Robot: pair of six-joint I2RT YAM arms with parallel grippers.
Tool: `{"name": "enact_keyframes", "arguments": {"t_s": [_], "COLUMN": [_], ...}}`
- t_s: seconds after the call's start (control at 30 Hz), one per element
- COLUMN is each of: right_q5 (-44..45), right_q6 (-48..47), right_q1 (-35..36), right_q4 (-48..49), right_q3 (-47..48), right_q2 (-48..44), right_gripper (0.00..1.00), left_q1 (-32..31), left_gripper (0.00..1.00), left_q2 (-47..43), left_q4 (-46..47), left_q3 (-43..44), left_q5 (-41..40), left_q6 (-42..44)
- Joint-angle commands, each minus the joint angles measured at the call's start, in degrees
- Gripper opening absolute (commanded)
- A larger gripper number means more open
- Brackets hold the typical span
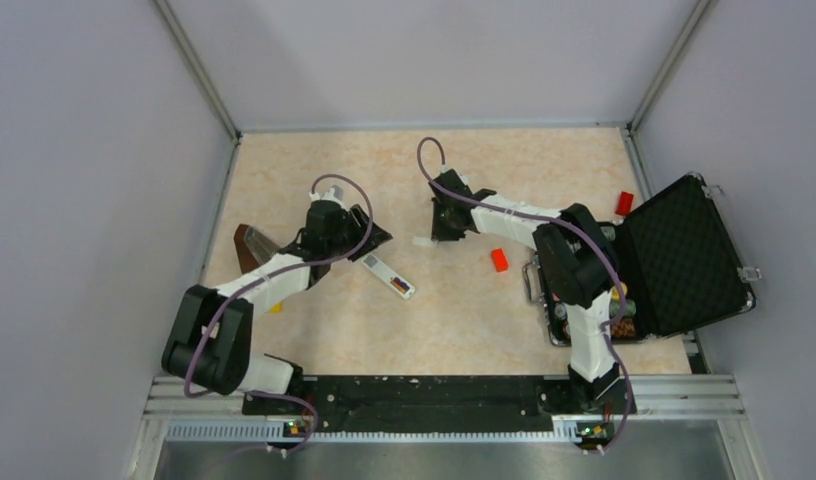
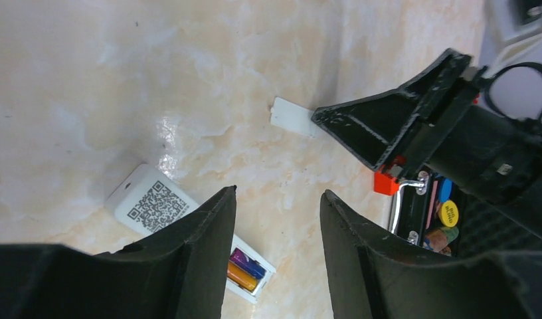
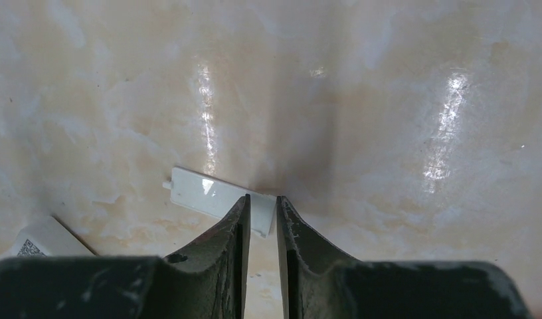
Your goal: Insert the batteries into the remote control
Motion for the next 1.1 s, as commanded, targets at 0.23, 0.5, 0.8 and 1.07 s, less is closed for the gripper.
{"name": "enact_keyframes", "arguments": {"t_s": [0.23, 0.5, 0.8, 1.07], "right_q5": [5.4, 3.7, 1.8, 3.6], "right_q6": [-2.3, 0.2, -13.3, -27.0], "right_q1": [2.5, 2.7, 1.6, 1.1], "right_q4": [-8.3, -9.9, -5.0, -3.0], "right_q3": [5.1, 5.1, 5.9, 10.9], "right_q2": [5.3, 1.3, -2.9, 1.9], "right_gripper": [0.15, 0.00, 0.36, 0.16], "left_q1": [0.0, 0.0, 2.8, 8.1], "left_gripper": [0.44, 0.38, 0.38, 0.37], "left_q2": [16.1, 21.2, 19.1, 15.9], "left_q4": [5.2, 5.8, -0.1, -2.7], "left_q3": [9.1, 10.2, 12.1, 10.8], "left_q5": [8.8, 11.3, 8.5, 8.6], "left_q6": [1.6, 1.1, 2.2, 1.5]}}
